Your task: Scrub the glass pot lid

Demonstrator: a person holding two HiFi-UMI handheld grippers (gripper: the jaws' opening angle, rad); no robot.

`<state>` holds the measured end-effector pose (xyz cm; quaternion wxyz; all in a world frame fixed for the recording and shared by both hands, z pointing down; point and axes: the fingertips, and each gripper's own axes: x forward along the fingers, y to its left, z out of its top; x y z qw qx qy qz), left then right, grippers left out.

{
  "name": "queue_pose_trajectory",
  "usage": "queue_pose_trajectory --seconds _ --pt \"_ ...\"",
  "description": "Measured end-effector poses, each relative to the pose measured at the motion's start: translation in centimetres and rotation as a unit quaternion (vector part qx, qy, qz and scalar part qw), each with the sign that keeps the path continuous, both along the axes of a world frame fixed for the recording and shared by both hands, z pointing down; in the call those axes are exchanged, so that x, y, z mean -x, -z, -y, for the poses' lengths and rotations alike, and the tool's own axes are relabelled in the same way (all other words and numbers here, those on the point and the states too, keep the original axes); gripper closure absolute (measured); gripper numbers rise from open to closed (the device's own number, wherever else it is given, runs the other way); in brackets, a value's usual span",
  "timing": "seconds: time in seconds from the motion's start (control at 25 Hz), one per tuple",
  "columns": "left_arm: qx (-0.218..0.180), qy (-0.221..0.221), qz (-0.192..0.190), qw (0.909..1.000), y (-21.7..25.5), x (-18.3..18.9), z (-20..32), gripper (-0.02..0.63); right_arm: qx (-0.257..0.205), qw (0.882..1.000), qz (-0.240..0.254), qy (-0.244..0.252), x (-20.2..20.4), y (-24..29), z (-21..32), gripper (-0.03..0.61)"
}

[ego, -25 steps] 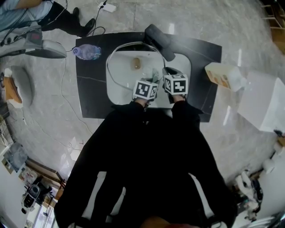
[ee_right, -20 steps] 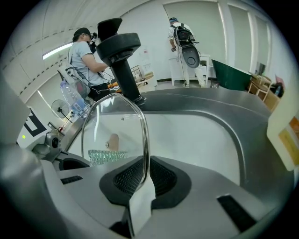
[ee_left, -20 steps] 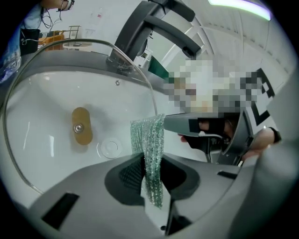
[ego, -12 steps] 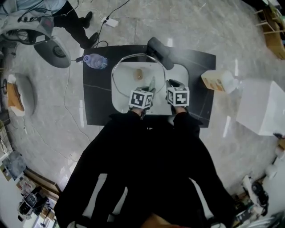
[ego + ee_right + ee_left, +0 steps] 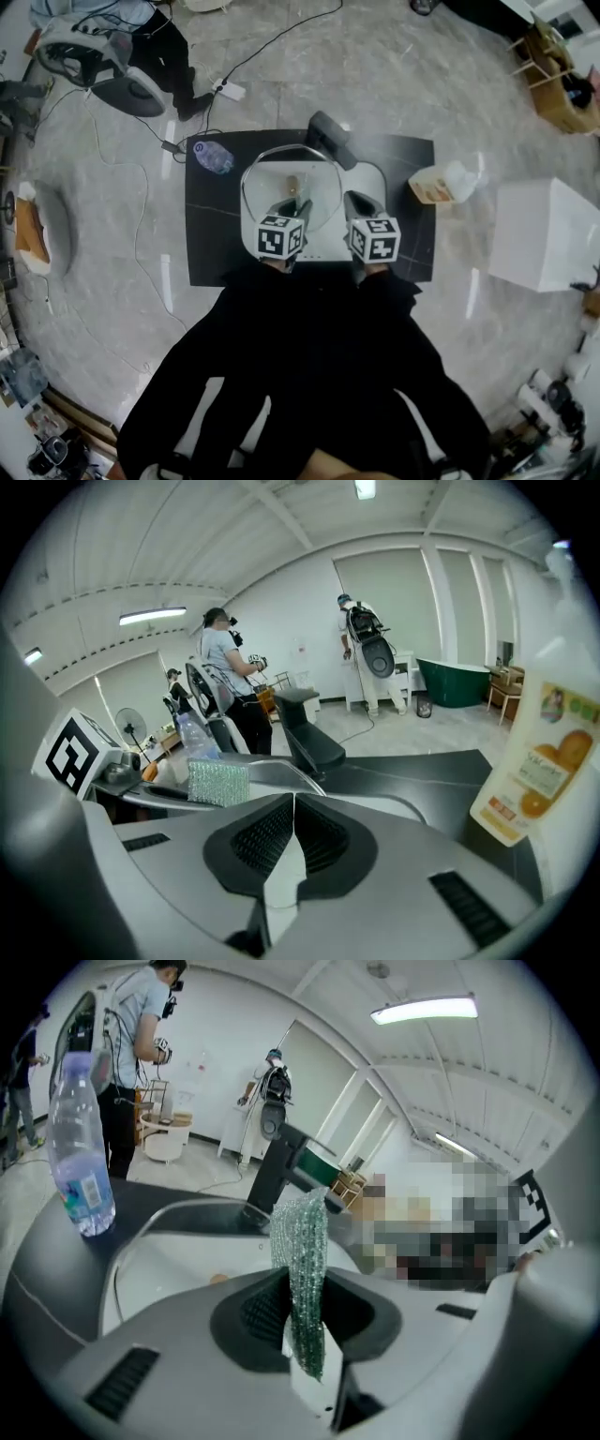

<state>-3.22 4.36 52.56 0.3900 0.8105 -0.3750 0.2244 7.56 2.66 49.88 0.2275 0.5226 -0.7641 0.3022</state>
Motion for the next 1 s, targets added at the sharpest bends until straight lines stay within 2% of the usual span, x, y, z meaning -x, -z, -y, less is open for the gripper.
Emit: queue_pose_trajectory --seconds 0.2,0.44,1.0 --pt "-0.082 0.000 -0.013 0.9966 6.5 1.0 1.5 0.540 -0.067 0.997 0.036 -0.013 1.5 6.2 0.1 0.575" --pt "-0.151 0.006 -0.037 0.9879 12.7 1.6 1.8 0.540 -0.136 0.990 0.045 -0.012 2.5 12.2 -0.4 0.577" --pt "-0.291 0.019 -0.032 0.9561 23.6 1.7 1.7 0.540 -0.244 0.968 0.060 -0.008 1.9 22.3 -0.7 0.577"
